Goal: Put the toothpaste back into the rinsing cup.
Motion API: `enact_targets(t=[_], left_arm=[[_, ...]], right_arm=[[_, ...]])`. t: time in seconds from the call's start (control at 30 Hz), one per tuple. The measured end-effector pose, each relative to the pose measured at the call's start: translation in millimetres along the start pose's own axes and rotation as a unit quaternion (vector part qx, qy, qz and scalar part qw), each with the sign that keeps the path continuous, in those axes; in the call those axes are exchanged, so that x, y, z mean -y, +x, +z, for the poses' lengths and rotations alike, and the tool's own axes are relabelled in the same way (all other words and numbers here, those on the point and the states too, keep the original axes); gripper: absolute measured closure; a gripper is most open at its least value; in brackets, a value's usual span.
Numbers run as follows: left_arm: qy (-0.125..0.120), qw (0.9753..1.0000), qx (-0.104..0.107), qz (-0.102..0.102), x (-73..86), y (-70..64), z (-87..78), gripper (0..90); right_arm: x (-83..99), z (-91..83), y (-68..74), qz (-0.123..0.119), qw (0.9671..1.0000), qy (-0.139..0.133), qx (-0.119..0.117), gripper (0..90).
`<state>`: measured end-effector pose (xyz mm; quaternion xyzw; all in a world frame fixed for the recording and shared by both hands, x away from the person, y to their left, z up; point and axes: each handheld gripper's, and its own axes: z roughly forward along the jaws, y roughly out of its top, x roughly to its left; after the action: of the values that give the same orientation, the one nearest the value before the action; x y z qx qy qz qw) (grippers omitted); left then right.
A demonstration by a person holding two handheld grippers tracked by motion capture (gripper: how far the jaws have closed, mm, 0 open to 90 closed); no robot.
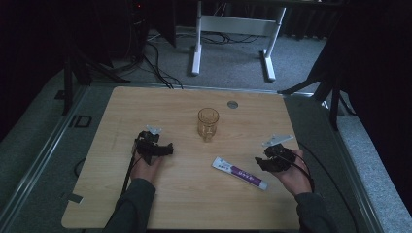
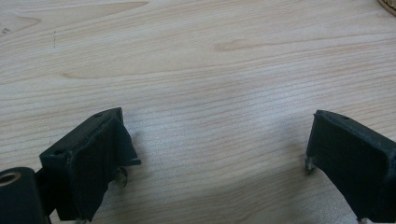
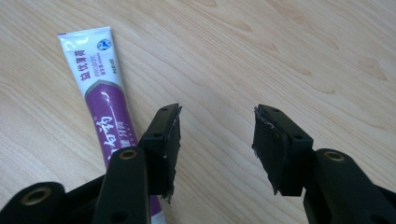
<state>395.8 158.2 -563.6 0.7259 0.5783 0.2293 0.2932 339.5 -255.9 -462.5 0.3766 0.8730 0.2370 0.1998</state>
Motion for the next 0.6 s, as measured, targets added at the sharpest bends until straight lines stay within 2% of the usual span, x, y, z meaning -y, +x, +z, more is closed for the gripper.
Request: enact_targets(t=[0.6], left_arm=[[-0.001, 1.0, -0.001, -0.001, -0.2, -0.3, 0.4, 4.9]], right_arm=[[-12.9, -0.9, 6.4, -0.038, 0.9988, 0.03, -0.012, 52.0]])
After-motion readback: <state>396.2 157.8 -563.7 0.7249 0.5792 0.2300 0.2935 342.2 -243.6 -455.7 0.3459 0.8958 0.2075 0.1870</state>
